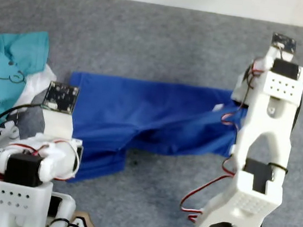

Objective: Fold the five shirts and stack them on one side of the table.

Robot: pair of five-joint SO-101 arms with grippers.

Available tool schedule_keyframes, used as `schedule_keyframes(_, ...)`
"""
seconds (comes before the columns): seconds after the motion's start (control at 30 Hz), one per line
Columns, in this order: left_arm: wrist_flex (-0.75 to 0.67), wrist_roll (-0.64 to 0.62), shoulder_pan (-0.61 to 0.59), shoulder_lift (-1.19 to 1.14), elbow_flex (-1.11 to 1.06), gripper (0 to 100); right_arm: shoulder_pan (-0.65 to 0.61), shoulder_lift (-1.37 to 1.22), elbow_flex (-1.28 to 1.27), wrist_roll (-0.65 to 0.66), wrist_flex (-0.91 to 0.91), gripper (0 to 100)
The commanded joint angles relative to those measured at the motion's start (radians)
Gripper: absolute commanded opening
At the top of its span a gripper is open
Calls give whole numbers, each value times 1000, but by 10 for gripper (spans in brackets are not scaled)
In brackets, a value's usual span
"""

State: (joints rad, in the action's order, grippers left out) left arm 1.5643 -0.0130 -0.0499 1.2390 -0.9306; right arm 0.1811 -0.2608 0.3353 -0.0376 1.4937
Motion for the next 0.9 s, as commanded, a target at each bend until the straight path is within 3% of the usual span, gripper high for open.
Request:
schedule_keyframes(0.0, 5, 25, -7, 15, 2, 48, 10, 64, -13, 12, -42, 6)
schedule_keyframes(0.23, 5, 64, -5, 15, 7, 79, 8, 64, -39, 46, -39, 35)
schedule_keyframes(0.37, 8, 64, -8, 15, 8, 232, -13, 64, -31, 46, -1, 113)
schedule_keyframes(0.57, 5, 64, -12, 16, 12, 420, -54, 65, -28, 40, 19, 123)
schedule_keyframes(0.7, -17, 64, -18, 10, 25, 390, -81, 65, -28, 37, 19, 123)
schedule_keyframes(0.87, -244, 66, -105, -18, -8, 279, -70, 90, 13, 37, 10, 123)
